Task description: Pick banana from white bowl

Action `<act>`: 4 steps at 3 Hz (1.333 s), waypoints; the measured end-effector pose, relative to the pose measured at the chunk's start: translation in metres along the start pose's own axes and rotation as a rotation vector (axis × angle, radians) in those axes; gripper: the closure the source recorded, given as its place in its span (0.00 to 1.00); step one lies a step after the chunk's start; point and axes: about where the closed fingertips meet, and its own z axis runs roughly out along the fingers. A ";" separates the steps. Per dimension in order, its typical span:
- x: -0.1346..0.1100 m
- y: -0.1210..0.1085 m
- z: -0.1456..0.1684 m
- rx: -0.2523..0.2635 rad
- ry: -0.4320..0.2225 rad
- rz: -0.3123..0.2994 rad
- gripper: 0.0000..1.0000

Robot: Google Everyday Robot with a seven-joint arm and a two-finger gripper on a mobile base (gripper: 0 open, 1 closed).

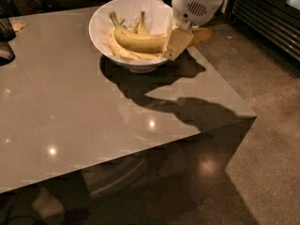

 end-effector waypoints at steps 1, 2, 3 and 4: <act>0.004 0.005 0.006 -0.015 0.010 0.002 1.00; 0.004 0.006 0.007 -0.017 0.010 0.001 1.00; 0.002 0.045 -0.001 -0.051 -0.007 0.006 1.00; 0.001 0.046 -0.001 -0.051 -0.008 0.005 1.00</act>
Offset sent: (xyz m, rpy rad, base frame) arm -0.0086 -0.0003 -0.0143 -0.0055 0.0309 0.0066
